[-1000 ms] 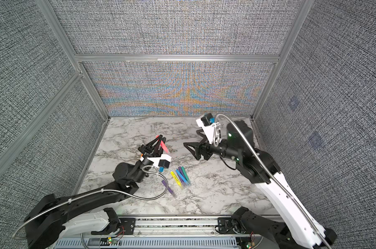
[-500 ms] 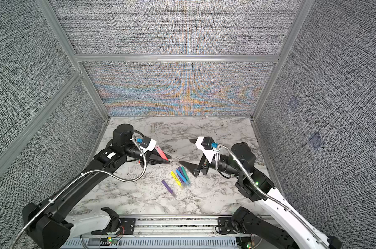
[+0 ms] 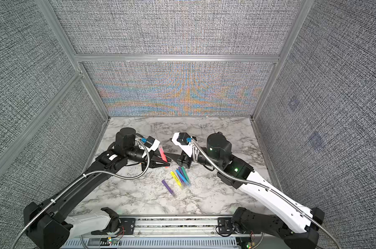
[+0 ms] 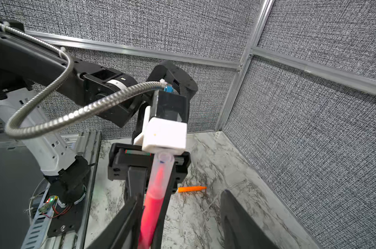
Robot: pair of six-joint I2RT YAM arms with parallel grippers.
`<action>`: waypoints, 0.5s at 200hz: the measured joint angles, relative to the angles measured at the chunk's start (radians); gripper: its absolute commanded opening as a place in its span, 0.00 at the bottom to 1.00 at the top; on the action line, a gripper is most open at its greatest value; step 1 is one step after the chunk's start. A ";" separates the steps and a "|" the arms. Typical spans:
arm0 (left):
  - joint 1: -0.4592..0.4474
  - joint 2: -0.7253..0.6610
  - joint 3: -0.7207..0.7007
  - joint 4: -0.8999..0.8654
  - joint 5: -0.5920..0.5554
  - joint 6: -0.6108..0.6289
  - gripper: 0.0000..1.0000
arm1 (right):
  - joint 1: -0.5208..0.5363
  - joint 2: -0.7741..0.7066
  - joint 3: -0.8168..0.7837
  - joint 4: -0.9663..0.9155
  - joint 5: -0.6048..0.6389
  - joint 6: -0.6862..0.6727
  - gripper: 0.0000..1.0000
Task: Remove pen caps from pens
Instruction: Open the pen cap on the pen.
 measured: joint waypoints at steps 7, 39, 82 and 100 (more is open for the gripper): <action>0.000 -0.004 -0.008 0.010 -0.015 -0.005 0.03 | 0.003 0.014 0.010 0.000 0.000 0.004 0.53; 0.001 -0.031 -0.034 0.055 -0.071 -0.034 0.03 | 0.016 0.062 0.037 0.001 0.003 0.016 0.42; 0.003 -0.054 -0.049 0.094 -0.123 -0.057 0.02 | 0.021 0.098 0.053 0.015 -0.012 0.034 0.29; 0.003 -0.054 -0.052 0.106 -0.135 -0.065 0.02 | 0.021 0.112 0.060 0.023 -0.023 0.042 0.23</action>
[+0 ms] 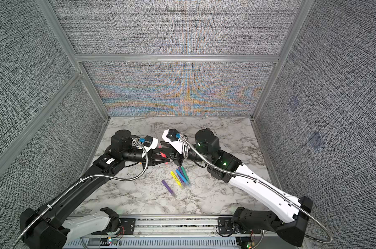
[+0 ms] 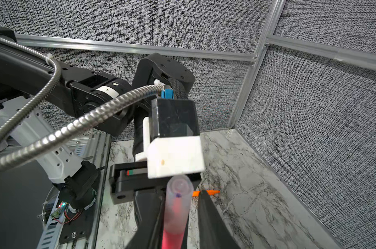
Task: Remove pen caps from pens
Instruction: Open the pen cap on the pen.
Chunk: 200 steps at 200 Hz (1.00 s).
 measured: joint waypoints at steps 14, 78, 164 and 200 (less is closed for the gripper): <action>0.000 0.000 -0.002 0.007 -0.010 -0.002 0.03 | 0.000 0.014 0.007 0.006 -0.011 0.021 0.16; 0.002 -0.010 -0.029 0.051 -0.055 -0.010 0.05 | 0.001 0.012 0.000 0.014 0.014 0.039 0.00; -0.002 -0.042 -0.175 0.334 -0.196 -0.055 0.00 | -0.087 -0.141 -0.182 0.102 0.084 0.192 0.00; 0.000 -0.035 -0.196 0.411 -0.246 -0.056 0.00 | -0.104 -0.127 -0.171 0.122 0.085 0.224 0.00</action>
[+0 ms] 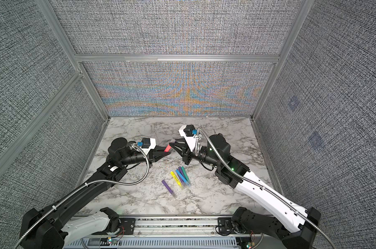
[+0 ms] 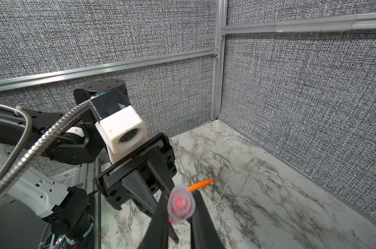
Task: Remove pen caps from pens
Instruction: Open the pen cap on the pen, then place the pen at the middle-left of the table.
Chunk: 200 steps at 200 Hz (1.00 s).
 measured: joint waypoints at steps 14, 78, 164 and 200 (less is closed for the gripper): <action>0.007 0.014 -0.010 -0.038 -0.016 -0.005 0.00 | -0.013 0.011 0.027 0.051 0.057 -0.010 0.00; 0.034 0.075 -0.027 -0.127 -0.098 -0.007 0.00 | -0.041 0.077 0.253 0.210 0.221 -0.035 0.00; 0.306 0.291 0.143 -0.581 -0.840 -0.151 0.00 | -0.314 0.242 0.111 -0.442 0.583 -0.051 0.00; 0.336 0.404 0.185 -0.671 -0.882 -0.164 0.00 | -0.384 0.360 0.097 -0.511 0.583 -0.047 0.00</action>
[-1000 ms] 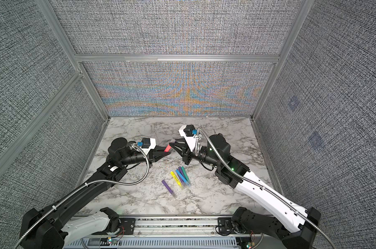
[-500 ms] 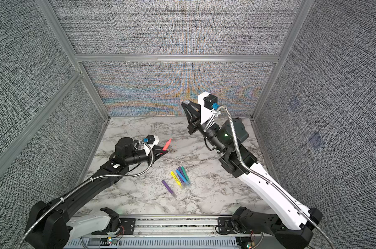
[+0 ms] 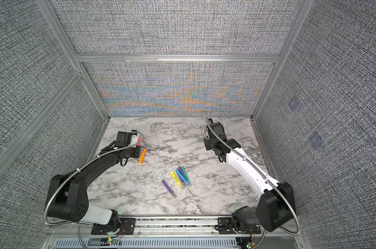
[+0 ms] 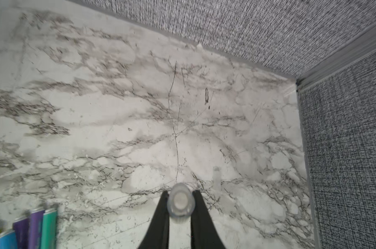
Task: Remove pen caps from pens
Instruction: Place the pen at the middle-left of the table, then place the pen cap to the middle-right of the table.
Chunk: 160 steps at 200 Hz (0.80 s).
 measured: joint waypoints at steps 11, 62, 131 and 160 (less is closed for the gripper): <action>0.008 0.031 0.019 -0.013 -0.015 0.000 0.02 | -0.020 0.048 0.011 -0.018 0.000 -0.006 0.00; 0.015 0.115 0.055 -0.069 -0.054 0.002 0.20 | -0.093 0.175 0.007 -0.053 -0.029 -0.031 0.00; 0.016 0.154 0.070 -0.099 -0.083 0.005 0.47 | -0.135 0.316 0.031 -0.061 -0.051 -0.047 0.00; 0.016 0.055 0.043 -0.088 -0.080 0.004 0.54 | -0.147 0.373 0.053 -0.068 -0.050 -0.049 0.00</action>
